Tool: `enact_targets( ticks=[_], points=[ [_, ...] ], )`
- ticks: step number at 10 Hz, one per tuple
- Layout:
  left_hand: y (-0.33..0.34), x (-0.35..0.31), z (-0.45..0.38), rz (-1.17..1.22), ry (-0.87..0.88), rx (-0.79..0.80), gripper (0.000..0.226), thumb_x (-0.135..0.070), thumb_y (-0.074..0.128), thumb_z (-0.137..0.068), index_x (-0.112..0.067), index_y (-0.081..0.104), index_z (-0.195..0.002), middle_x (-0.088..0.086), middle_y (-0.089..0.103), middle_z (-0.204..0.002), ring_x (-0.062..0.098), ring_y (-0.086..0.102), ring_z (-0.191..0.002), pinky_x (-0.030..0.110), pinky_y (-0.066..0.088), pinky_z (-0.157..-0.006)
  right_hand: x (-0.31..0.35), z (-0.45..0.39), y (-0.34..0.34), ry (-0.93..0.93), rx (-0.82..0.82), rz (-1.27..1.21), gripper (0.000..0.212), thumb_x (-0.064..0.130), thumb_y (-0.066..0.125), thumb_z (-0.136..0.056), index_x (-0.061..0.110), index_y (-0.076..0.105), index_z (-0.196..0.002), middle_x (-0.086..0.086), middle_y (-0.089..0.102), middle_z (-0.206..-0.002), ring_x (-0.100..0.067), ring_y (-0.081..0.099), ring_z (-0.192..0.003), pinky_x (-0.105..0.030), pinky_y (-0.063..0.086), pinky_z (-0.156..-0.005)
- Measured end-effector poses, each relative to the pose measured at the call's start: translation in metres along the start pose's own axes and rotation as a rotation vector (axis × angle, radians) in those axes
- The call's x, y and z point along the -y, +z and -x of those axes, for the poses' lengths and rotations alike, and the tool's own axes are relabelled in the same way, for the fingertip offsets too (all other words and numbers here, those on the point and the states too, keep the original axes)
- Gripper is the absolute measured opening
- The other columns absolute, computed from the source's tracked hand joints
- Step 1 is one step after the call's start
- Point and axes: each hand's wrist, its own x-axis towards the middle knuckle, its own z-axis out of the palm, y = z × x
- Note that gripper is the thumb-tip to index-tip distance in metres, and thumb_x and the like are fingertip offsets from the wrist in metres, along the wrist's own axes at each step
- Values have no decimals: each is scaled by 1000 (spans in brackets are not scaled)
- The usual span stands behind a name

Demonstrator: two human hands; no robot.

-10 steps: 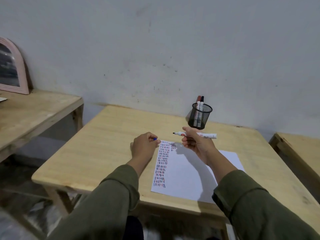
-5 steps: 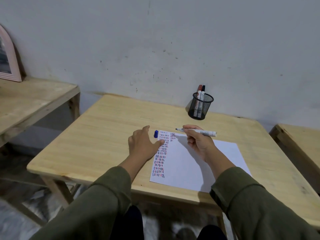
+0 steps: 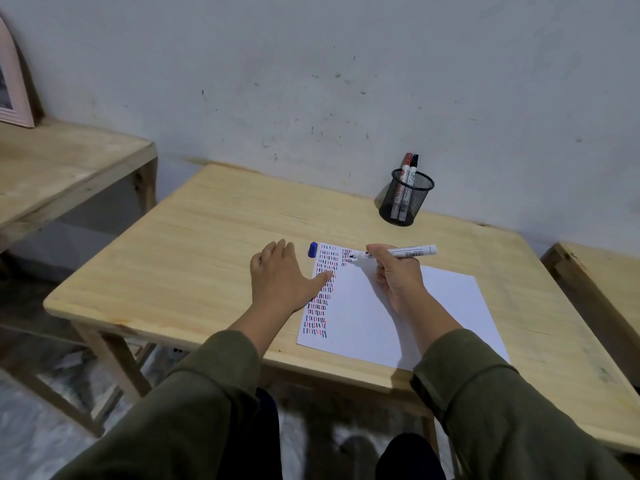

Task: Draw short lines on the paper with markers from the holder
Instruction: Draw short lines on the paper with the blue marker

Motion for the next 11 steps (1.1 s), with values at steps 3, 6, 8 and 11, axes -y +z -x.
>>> enact_targets(
  ticks=[3,6,8,11],
  points=[
    [-1,0,1,-25,4,8,100,-77,42,-73,-13,25,-148,4,20,-159,20,12,-148,39,11,-117,1,2,1,-15,10,103,8,14,66,-81,17,68,-74,14,35,-37,-7,29,-41,-20,27,-45],
    [-1,0,2,-16,9,-4,98,-75,44,-74,-12,26,-148,3,21,-159,19,13,-148,38,11,-117,4,6,4,-32,12,183,5,15,65,-82,12,68,-85,16,43,-33,-7,36,-51,-18,30,-49],
    [-2,-1,1,-13,5,3,99,-76,43,-74,-13,25,-148,3,20,-159,19,11,-148,38,10,-117,5,7,4,-25,13,203,14,16,65,-82,8,69,-93,17,44,-33,-5,39,-49,-16,32,-49],
    [-2,0,1,-8,3,9,100,-77,43,-73,-13,24,-148,3,20,-159,20,12,-148,39,11,-117,6,7,3,-19,17,233,10,15,64,-81,9,68,-88,17,43,-31,-8,37,-51,-20,30,-51]
  ],
)
